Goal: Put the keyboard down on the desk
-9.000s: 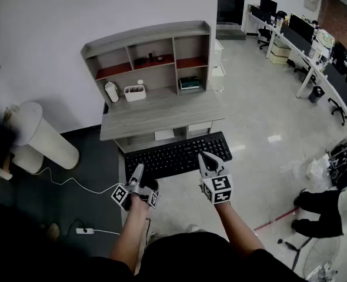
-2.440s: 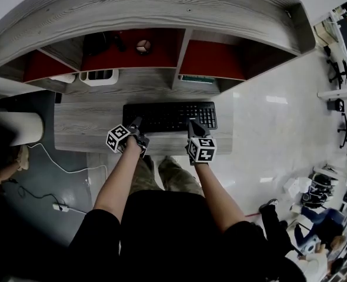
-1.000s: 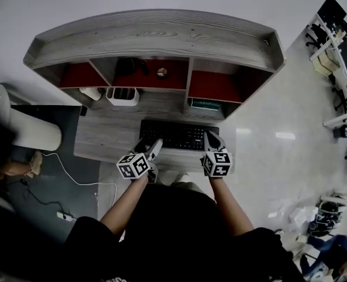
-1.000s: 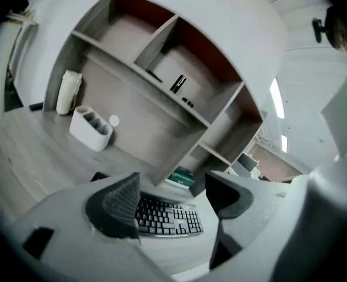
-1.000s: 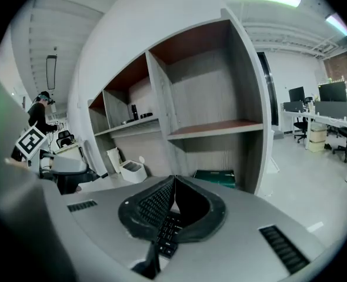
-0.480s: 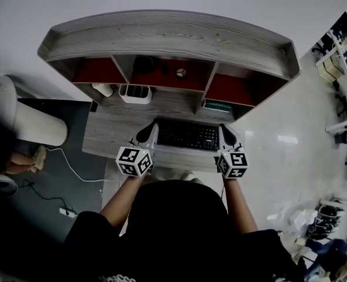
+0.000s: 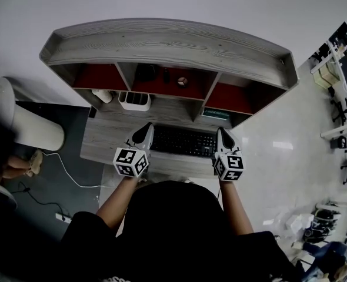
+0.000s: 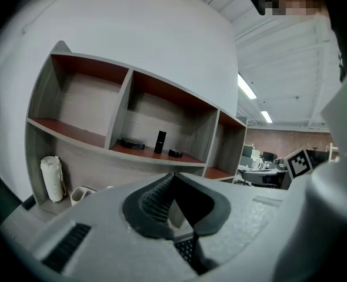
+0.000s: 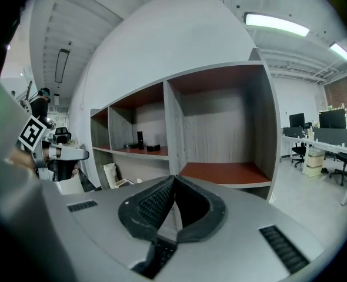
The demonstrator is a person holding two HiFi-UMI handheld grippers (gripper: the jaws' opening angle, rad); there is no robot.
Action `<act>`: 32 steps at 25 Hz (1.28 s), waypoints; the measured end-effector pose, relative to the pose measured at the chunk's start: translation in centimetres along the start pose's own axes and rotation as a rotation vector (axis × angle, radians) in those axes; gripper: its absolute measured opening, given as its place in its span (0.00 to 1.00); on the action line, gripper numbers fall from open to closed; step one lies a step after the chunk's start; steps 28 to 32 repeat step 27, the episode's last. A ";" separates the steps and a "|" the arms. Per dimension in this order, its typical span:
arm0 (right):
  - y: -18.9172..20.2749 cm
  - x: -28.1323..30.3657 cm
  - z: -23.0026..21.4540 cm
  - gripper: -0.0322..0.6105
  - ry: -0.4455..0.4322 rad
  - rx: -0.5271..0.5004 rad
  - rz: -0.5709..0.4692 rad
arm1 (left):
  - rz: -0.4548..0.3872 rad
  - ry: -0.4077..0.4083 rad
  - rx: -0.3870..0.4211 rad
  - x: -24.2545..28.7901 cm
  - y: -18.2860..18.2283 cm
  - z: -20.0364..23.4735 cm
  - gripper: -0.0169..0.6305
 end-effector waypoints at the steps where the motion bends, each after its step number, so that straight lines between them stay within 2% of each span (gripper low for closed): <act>1: -0.1 0.1 0.1 0.07 -0.001 -0.003 0.002 | -0.005 0.001 -0.008 0.1 -0.2 -0.1 0.05; 4: -0.4 0.2 0.7 0.07 -0.023 -0.033 0.005 | -0.014 -0.002 -0.019 0.1 -0.6 -0.1 0.05; 8: -0.7 0.0 0.9 0.07 -0.039 -0.078 -0.004 | -0.006 -0.004 0.011 0.3 -0.2 -0.5 0.05; 16: -0.6 -1.3 0.4 0.07 -0.046 -0.070 -0.013 | 0.024 0.004 0.022 0.6 1.3 -1.9 0.05; 22: 0.4 -1.9 0.7 0.07 -0.062 -0.067 0.001 | 0.025 0.020 0.081 0.5 1.6 -3.3 0.05; 32: 0.7 -2.4 0.4 0.07 -0.064 -0.061 0.000 | 0.028 0.023 0.079 0.3 2.0 -3.9 0.05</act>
Point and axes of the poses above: the fingertips, and each gripper's own axes: x forward along the fingers, z to its left, y out of its underside, the point moved 4 cm from there along -x, backward along the fingers, and after that the axes turned 8 degrees about -y, right-handed, at the moved point
